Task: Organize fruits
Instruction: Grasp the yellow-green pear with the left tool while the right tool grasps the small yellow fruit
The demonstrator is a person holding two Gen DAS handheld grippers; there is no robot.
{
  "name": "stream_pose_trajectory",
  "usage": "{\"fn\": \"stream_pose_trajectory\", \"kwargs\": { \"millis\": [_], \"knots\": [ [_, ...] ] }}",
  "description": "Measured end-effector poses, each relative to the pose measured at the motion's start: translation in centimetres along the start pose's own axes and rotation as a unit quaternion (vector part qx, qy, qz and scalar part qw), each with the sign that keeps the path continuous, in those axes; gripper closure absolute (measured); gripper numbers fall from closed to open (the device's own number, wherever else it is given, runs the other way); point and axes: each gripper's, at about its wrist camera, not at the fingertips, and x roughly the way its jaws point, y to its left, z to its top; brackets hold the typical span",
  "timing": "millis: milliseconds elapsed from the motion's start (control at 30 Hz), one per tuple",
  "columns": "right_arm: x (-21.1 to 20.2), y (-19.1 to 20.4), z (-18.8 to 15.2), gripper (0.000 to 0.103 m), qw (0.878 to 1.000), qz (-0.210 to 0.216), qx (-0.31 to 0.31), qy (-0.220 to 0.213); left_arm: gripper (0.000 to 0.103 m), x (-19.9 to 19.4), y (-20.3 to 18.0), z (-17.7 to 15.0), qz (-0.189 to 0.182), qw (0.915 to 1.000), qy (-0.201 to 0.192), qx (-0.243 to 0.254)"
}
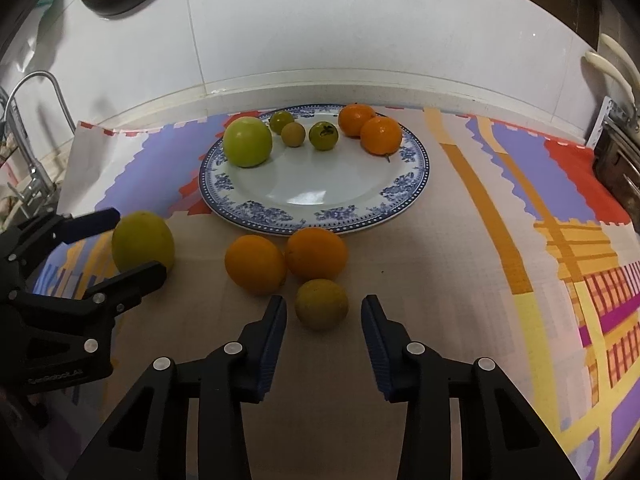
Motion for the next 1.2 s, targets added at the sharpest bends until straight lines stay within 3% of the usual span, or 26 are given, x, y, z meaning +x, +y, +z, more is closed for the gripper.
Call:
{"fn": "stream_pose_trajectory", "kwargs": {
  "millis": [233,667,833,967,1067,1133,1200],
  "knots": [
    [0.6,-0.4,0.2,0.072,1.0,0.02,0.015,0.009,0.053,0.6,0.0,0.3,0.003,0.9999,0.002,-0.011],
    [-0.1,-0.5,0.3,0.073,1.0,0.025,0.017,0.004,0.056,-0.5,-0.3,0.5,0.01,0.9998,-0.002,-0.02],
    [-1.1,-0.5,0.3,0.073,0.999,0.028,0.015,-0.006,0.073,-2.1,-0.6,0.7,0.015,0.9994,-0.024,-0.019],
    [-1.3,-0.5,0.2,0.073,0.999,0.03,0.015,-0.006,0.073,-2.2,-0.5,0.6,0.002,0.9994,-0.024,-0.026],
    [-1.5,-0.5,0.1,0.073,0.999,0.031,0.014,-0.007,0.066,-2.1,-0.5,0.3,0.0,0.9994,-0.024,-0.026],
    [-1.5,-0.3,0.2,0.073,0.999,0.037,0.013,-0.007,0.054,-1.9,-0.4,0.3,-0.001,0.9994,-0.02,-0.028],
    [-1.6,-0.1,0.3,0.073,0.999,0.039,0.014,-0.008,0.052,-1.9,-0.4,0.1,-0.003,0.9994,-0.02,-0.028]
  ]
}}
